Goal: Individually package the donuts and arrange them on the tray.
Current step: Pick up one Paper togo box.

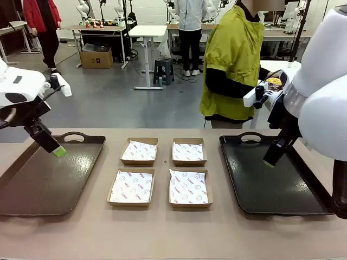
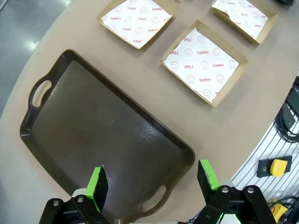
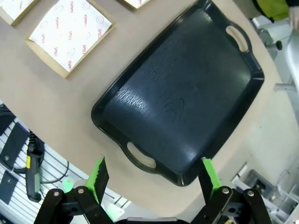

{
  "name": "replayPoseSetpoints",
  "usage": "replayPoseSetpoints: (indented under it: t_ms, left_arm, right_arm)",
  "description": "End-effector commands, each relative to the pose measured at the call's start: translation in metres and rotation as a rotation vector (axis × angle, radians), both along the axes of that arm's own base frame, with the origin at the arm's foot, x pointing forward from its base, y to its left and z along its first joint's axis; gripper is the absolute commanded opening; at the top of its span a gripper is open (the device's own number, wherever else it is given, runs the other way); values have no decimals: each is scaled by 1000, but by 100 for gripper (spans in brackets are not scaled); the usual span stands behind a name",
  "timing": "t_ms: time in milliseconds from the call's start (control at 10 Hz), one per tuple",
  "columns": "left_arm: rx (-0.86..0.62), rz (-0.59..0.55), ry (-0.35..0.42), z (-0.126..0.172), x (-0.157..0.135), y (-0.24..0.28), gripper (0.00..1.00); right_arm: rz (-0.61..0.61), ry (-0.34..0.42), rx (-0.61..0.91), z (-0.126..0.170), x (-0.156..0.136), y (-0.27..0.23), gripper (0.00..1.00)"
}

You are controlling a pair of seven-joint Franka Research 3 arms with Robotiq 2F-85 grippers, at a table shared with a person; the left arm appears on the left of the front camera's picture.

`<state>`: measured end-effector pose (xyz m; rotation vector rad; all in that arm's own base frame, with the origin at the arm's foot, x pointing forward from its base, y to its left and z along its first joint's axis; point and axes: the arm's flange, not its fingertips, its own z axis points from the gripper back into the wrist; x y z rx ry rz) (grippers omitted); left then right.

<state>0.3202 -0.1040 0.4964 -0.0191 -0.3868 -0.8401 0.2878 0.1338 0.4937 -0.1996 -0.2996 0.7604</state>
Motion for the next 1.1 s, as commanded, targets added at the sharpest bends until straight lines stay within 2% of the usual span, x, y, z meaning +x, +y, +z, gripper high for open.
replayPoseSetpoints:
  t_ms: [0, 100, 200, 300, 400, 500, 600, 700, 800, 1000]
  left_arm:
    - [-1, -2, 1, -14, 13, -6, 100]
    - [0, 0, 0, 0, 0, 0, 100]
    - [-113, 43, 46, 0, 8, 5, 100]
    - [-400, 107, 132, 5, 18, 20, 100]
    - [-714, 181, 249, 3, 24, 43, 100]
    - [-950, 211, 373, -2, 28, 64, 100]
    - [-1094, 233, 457, -8, 33, 83, 100]
    - [-1187, 273, 522, -18, 36, 102, 100]
    - [-1258, 335, 587, -33, 44, 122, 100]
    - [-1362, 425, 679, -64, 49, 154, 100]
  right_arm:
    - [-23, 4, 13, -14, 17, 1, 100]
    - [0, 0, 0, 0, 0, 0, 100]
    - [2, 122, 330, 2, 9, -13, 100]
    - [-53, 195, 569, 1, 15, -31, 100]
    - [-106, 280, 922, -2, 20, -63, 100]
    - [-159, 322, 1157, -8, 24, -93, 100]
    - [-203, 363, 1315, -17, 27, -119, 100]
    - [-245, 396, 1406, -27, 29, -142, 100]
    - [-281, 459, 1470, -39, 32, -161, 100]
    - [-349, 499, 1493, -54, 34, -194, 100]
